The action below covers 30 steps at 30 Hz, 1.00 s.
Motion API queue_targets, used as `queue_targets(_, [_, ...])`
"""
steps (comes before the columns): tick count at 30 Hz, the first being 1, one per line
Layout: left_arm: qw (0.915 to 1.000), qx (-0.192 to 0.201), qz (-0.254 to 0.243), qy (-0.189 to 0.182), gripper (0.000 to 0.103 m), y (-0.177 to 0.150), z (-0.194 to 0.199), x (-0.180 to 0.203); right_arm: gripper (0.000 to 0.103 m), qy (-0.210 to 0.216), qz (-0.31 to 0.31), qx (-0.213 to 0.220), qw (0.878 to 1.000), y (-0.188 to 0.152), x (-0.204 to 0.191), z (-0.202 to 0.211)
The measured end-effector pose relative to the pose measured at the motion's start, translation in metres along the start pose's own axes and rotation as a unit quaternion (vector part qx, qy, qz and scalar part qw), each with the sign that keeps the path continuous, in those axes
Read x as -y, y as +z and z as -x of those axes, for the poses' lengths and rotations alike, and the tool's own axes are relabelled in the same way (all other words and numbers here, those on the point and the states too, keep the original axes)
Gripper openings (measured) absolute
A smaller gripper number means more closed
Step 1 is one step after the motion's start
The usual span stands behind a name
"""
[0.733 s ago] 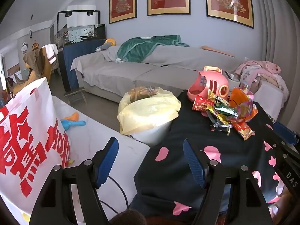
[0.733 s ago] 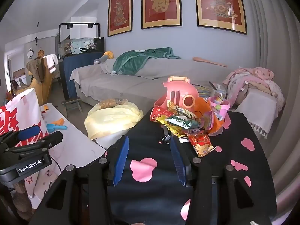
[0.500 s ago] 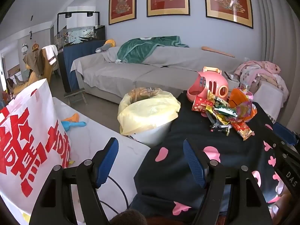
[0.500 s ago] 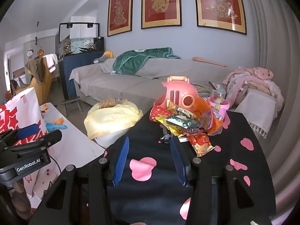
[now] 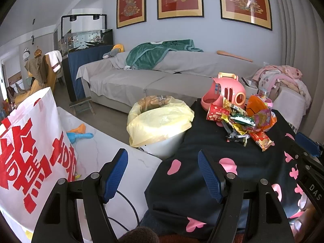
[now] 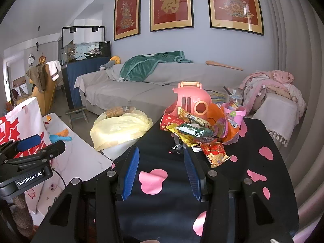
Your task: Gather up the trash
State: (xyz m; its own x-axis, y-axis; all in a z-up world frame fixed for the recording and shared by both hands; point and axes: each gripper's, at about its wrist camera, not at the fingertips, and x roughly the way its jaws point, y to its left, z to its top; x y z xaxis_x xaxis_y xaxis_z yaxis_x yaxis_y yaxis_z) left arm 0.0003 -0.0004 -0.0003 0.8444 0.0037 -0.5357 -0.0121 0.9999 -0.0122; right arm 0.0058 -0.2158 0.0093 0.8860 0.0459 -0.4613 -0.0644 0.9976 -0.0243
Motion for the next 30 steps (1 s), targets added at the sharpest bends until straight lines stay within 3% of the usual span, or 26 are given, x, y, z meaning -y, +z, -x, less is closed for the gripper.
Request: queue_targets(30, [1.0,0.01,-0.002,-0.001,0.072,0.005,0.012,0.003,0.044,-0.003,-0.006,0.009,1.0,0.001,0.004,0.007])
